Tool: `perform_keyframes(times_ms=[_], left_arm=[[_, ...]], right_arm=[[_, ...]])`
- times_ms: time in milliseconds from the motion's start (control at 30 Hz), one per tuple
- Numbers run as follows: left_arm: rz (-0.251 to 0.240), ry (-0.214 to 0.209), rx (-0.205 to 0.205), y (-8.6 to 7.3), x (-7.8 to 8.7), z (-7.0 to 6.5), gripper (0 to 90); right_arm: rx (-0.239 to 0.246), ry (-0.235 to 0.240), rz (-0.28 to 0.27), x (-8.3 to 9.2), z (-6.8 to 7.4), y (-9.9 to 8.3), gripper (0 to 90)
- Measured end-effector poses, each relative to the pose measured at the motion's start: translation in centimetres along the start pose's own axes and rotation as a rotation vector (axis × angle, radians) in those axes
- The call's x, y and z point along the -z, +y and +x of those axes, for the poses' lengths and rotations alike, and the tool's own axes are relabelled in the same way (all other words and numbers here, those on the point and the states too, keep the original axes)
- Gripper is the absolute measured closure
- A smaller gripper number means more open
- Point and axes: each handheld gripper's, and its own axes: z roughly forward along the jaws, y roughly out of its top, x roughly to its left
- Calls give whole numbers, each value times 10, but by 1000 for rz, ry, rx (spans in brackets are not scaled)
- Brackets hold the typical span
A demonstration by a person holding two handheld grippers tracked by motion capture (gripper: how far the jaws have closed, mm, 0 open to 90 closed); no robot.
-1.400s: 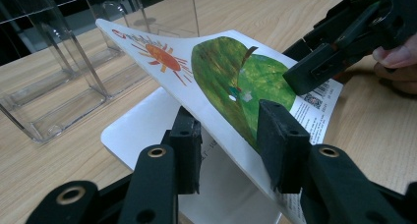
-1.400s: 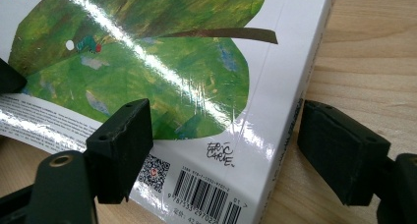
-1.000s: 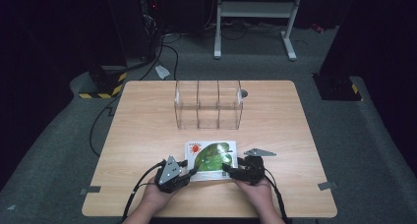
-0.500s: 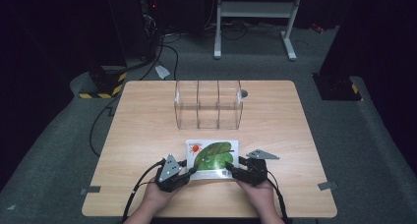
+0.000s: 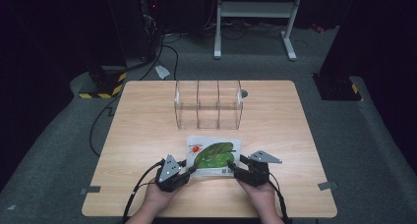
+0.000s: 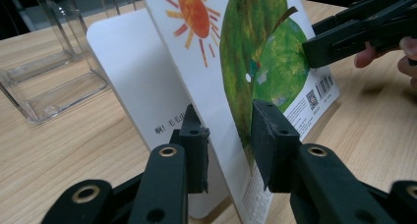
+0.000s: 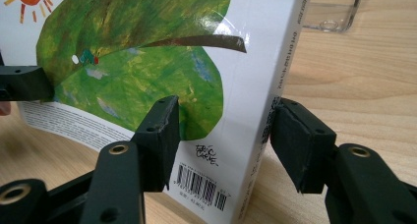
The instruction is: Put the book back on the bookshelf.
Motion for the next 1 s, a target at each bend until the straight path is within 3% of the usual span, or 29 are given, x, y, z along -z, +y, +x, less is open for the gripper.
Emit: perform_keyframes(times_ms=[167,333,600,1000], left_arm=[[3,7,-5,-1,-1,0,690],[37,20,-15,-3,-4,-1,708],[51,25,-16,-6,-7,1,708],[90,42,-49,-10,-13,0,703]], right_arm=[[15,-8,-18,3,2,0,447],[25,-21,-46,7,3,1,447],[63,-31,-47,9,6,0,446],[90,-37,-59,12,9,-1,445]])
